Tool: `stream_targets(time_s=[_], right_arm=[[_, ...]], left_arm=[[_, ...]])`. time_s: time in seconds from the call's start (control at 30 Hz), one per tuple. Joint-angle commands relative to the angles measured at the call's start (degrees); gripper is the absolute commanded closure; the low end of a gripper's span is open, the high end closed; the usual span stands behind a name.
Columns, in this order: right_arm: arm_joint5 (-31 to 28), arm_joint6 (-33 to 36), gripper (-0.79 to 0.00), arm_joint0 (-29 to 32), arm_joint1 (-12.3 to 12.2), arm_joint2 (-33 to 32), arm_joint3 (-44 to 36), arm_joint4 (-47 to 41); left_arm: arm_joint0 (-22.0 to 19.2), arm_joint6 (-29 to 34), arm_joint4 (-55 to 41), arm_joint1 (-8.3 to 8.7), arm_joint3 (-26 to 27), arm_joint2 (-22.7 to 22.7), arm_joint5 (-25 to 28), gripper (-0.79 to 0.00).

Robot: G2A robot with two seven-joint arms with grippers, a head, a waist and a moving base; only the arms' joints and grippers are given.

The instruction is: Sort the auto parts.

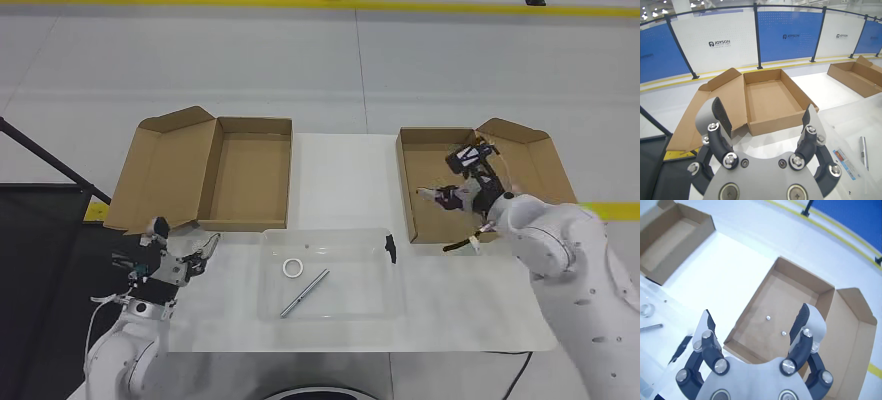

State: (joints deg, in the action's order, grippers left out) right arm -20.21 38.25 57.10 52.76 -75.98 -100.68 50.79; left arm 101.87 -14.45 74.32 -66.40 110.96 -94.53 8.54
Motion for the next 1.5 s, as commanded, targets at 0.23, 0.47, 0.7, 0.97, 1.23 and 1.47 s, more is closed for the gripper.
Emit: stream_targets(time_s=[0.23,0.47,0.7,0.97,1.23,1.47], right_arm=[[-17.8,-15.1,-0.785,14.7,-1.6,-11.1,-11.7,0.6],[-16.6,-19.1,-0.785,22.1,-1.9,-16.2,-14.9,4.0],[-16.6,-19.1,-0.785,22.1,-1.9,-16.2,-14.9,4.0],[-16.6,-19.1,-0.785,22.1,-1.9,-16.2,-14.9,4.0],[-16.8,-20.5,-0.785,22.0,-1.7,-15.5,-14.7,4.3],[-17.6,-20.9,-0.785,21.6,-1.7,-15.5,-15.1,3.7]], left_arm=[[-5.8,8.0,10.0,1.65,7.6,-0.2,19.9,-0.785],[-14.4,13.8,12.3,2.40,7.5,4.4,32.0,-0.785],[-14.4,13.8,12.3,2.40,7.5,4.4,32.0,-0.785],[-13.3,15.4,11.3,2.48,7.8,5.4,33.9,-0.785],[-18.5,34.6,4.6,2.66,8.3,13.7,42.5,-0.785],[-29.6,57.1,-9.4,2.31,4.2,24.2,45.1,-0.785]])
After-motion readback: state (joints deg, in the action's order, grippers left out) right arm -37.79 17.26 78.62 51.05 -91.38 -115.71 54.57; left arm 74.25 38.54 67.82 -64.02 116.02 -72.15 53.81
